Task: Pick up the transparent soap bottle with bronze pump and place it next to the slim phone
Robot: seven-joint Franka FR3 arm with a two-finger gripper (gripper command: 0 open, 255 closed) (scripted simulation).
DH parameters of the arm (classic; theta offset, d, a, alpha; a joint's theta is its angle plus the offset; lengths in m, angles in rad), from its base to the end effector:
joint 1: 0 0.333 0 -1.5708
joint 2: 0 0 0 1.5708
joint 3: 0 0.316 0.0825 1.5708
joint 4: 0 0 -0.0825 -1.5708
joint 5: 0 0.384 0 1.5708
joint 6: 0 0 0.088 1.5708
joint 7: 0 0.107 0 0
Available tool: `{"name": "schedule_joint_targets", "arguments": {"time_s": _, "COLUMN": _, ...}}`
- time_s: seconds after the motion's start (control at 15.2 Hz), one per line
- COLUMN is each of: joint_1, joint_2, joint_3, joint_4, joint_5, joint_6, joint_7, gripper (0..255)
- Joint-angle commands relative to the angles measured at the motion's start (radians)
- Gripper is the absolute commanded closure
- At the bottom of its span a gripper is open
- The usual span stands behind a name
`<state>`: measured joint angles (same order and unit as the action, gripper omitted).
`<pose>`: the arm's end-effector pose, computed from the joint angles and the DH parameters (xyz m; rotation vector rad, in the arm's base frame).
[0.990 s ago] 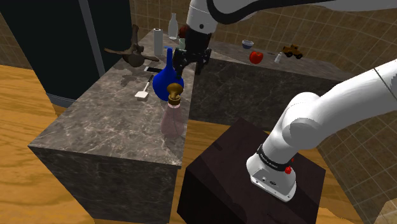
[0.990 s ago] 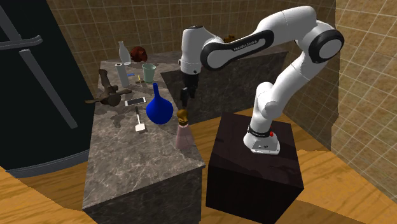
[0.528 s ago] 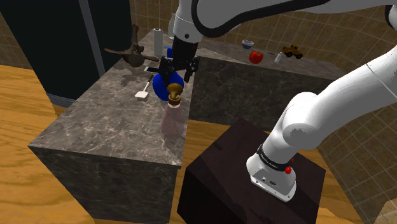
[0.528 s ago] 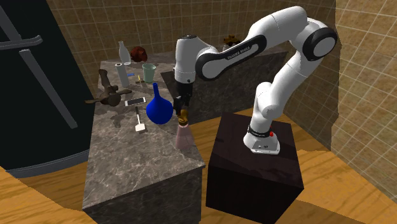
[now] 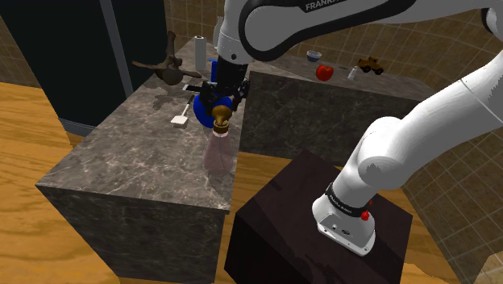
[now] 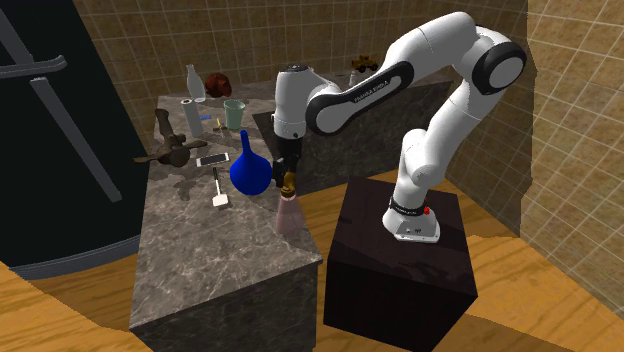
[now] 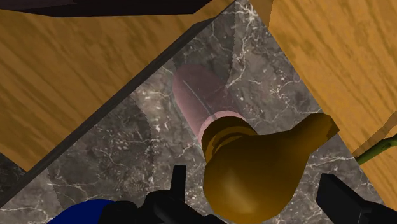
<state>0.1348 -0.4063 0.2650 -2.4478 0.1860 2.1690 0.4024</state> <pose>0.3952 0.1788 0.4540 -3.0366 0.1719 -0.1352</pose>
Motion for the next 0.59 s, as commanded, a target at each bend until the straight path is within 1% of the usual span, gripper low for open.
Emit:
{"name": "schedule_joint_targets", "arguments": {"time_s": 0.0, "joint_1": 0.0, "joint_2": 0.0, "joint_3": 0.0, "joint_4": 0.0, "joint_5": 0.0, "joint_6": 0.001, "joint_7": 0.0, "gripper": 0}}
{"name": "schedule_joint_targets", "arguments": {"time_s": 0.13, "joint_1": 0.0, "joint_2": 0.0, "joint_3": 0.0, "joint_4": 0.0, "joint_5": 0.0, "joint_6": 0.0, "joint_7": 0.0, "gripper": 0}}
{"name": "schedule_joint_targets", "arguments": {"time_s": 0.2, "joint_1": 0.0, "joint_2": 0.0, "joint_3": 0.0, "joint_4": 0.0, "joint_5": 0.0, "joint_6": 0.0, "joint_7": 0.0, "gripper": 255}}
{"name": "schedule_joint_targets", "arguments": {"time_s": 0.53, "joint_1": 0.0, "joint_2": 0.0, "joint_3": 0.0, "joint_4": 0.0, "joint_5": 0.0, "joint_6": 0.0, "joint_7": 0.0, "gripper": 255}}
